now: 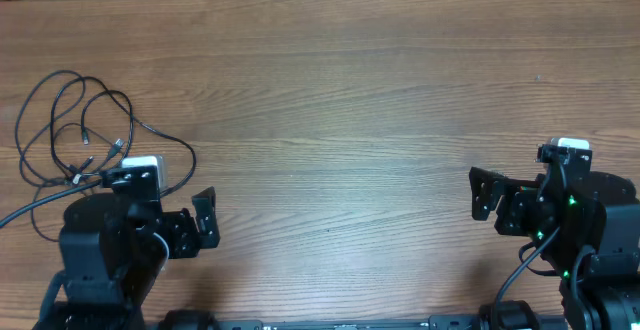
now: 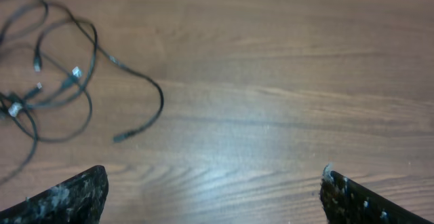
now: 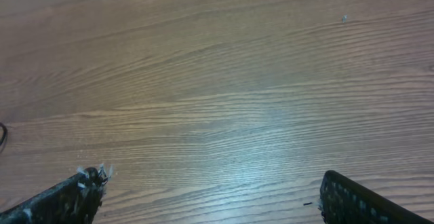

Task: Untangle cables

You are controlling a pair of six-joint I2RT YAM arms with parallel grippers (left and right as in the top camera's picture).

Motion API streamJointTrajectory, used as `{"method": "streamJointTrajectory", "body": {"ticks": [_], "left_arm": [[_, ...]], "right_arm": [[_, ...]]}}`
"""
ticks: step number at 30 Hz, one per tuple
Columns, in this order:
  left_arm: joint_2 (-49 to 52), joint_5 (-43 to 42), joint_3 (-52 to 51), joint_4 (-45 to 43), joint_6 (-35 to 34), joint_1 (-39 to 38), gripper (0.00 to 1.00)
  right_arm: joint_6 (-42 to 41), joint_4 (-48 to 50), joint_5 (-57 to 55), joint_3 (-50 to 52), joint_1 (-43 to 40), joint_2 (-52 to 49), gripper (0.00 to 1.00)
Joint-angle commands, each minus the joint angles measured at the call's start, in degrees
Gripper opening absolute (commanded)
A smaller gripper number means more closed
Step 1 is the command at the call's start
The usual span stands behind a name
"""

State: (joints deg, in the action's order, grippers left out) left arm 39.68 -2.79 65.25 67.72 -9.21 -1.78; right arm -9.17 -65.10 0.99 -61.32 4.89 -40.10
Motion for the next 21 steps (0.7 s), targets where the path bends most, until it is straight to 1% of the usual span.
{"method": "streamJointTrajectory", "body": {"ticks": [1, 7, 21], "left_arm": [[0.5, -0.2, -0.7, 1.3, -2.2, 0.2, 1.00], [2.1, -0.2, -0.7, 4.0, -2.2, 0.2, 1.00], [2.6, -0.2, -0.7, 4.3, -2.2, 0.3, 0.99]], "right_arm": [[0.3, 0.5, -1.0, 0.4, -0.1, 0.4, 1.00], [0.3, -0.1, -0.9, 0.4, -0.1, 0.4, 1.00], [0.5, -0.1, -2.1, 0.4, -0.1, 0.4, 1.00]]}}
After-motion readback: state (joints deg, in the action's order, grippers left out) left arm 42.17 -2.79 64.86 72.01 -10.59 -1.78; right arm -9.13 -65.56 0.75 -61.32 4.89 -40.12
